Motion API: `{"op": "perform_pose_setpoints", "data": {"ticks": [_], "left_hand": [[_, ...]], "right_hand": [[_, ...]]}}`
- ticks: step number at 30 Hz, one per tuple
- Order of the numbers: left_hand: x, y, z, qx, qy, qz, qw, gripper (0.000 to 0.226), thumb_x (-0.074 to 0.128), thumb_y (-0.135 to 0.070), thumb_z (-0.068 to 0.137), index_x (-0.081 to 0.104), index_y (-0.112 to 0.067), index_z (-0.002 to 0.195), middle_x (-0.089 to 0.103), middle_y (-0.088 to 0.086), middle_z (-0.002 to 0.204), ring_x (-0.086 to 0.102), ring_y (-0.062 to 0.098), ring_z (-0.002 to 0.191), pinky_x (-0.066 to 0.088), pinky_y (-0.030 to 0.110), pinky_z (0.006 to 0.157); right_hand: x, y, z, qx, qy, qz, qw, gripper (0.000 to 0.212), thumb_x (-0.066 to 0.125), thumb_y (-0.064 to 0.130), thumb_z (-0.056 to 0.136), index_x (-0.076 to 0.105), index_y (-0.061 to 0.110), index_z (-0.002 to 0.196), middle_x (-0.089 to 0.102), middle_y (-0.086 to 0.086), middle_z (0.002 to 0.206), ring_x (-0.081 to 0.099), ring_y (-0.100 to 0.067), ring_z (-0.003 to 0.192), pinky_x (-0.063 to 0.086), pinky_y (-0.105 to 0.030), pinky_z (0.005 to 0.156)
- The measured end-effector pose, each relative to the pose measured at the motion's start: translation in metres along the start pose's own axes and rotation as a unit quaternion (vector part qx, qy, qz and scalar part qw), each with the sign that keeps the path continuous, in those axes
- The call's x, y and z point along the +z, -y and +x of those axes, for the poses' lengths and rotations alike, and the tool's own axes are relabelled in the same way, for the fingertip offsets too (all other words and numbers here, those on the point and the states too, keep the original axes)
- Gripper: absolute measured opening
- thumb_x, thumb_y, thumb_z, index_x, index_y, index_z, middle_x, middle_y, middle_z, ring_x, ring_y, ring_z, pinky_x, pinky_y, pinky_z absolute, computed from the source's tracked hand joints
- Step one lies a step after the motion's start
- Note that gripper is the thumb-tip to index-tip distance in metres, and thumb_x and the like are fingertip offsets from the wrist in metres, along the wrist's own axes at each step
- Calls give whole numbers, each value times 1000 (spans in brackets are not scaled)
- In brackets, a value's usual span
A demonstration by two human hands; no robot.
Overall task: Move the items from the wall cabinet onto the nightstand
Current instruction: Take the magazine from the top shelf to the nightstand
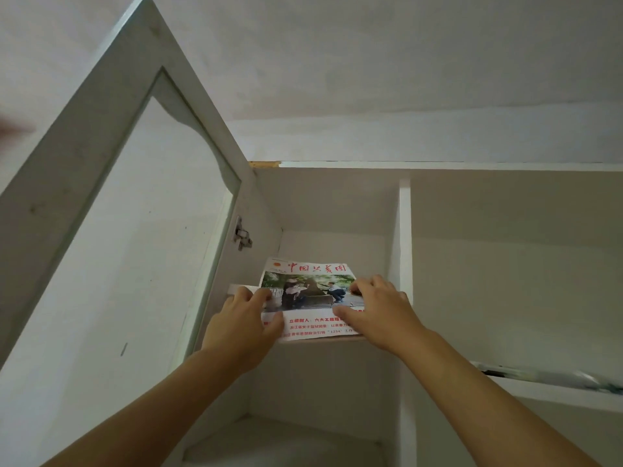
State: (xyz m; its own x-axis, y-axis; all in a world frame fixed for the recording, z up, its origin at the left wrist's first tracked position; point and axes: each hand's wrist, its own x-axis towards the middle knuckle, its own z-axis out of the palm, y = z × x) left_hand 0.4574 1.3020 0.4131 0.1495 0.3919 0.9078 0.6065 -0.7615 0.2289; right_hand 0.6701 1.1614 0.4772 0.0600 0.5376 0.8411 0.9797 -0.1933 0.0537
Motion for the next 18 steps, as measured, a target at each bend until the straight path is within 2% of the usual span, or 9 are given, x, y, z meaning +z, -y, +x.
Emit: {"op": "perform_pose_setpoints", "data": {"ticks": [4,9,11,15,18], "left_hand": [[6,-1,-2,-14,14,-37,999,58,45,-58,100,31,-34,151,48,-3,139,61,16,104,61,25,76],[20,0,-1,-41,35,-119,991,59,50,-54,100,28,-37,152,43,0,146,64,16,94,55,19,59],[22,-2,2,-60,34,-154,986,58,51,-52,101,29,-37,152,44,2,143,63,16,91,54,19,57],[20,-6,7,-69,28,-164,984,56,48,-52,101,30,-35,151,40,-1,122,63,13,84,60,24,62],[18,-8,4,-79,23,-186,979,54,51,-50,101,33,-35,150,38,-2,121,65,13,82,63,27,62]], "right_hand": [[11,0,1,15,11,7,1000,70,46,75,91,39,35,148,63,9,131,59,-17,113,40,-46,107],[9,-1,1,10,23,10,1000,82,49,76,91,26,35,159,57,11,146,55,-18,127,31,-48,114],[8,2,4,11,35,9,999,84,49,78,90,26,36,159,57,11,146,55,-19,127,31,-48,113],[4,10,9,25,51,13,998,81,48,80,90,33,36,155,62,9,139,59,-20,123,33,-48,110],[1,9,4,34,47,39,998,84,52,81,87,34,37,156,64,8,136,60,-19,118,42,-46,110]]}}
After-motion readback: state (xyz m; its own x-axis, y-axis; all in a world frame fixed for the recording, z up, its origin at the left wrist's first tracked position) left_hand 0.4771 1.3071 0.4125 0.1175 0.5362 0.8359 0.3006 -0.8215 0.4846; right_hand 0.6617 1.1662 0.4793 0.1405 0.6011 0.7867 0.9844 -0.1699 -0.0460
